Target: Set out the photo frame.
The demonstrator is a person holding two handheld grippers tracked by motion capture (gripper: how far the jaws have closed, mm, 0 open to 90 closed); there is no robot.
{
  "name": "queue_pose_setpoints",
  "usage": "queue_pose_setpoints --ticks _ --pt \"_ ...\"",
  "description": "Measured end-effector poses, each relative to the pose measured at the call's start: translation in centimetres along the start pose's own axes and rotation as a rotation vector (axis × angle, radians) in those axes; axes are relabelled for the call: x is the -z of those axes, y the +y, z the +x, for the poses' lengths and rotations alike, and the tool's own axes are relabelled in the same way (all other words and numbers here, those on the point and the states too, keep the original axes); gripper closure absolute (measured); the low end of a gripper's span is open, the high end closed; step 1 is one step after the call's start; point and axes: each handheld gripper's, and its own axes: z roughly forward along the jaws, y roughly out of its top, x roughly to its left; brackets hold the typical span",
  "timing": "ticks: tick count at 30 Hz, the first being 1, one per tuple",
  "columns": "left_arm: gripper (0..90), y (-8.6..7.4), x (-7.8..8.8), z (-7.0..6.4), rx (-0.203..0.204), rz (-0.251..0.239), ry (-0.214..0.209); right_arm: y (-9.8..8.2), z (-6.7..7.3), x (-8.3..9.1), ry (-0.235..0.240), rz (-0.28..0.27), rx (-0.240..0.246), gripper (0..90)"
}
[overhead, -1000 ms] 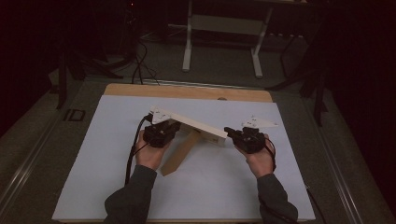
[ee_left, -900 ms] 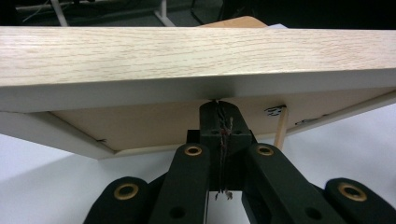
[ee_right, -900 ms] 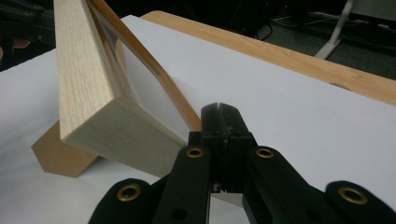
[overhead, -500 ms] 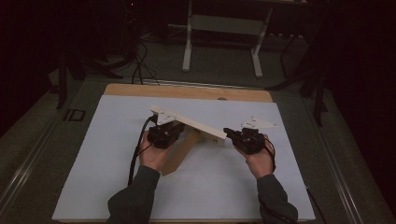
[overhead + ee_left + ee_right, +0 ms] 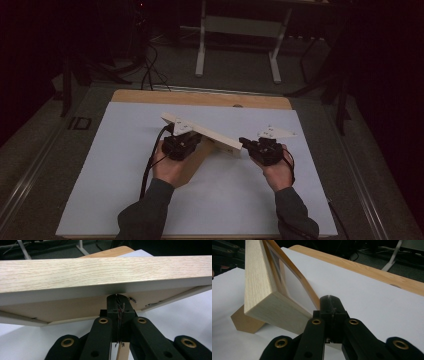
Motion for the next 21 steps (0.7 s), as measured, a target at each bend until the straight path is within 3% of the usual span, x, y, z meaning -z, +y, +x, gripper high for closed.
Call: queue_pose_setpoints --ticks 21 --pt "89.8 0.1 -0.8 -1.3 -0.029 0.019 -0.016 -0.1 0.5 0.0 0.014 -0.006 0.005 90.0"
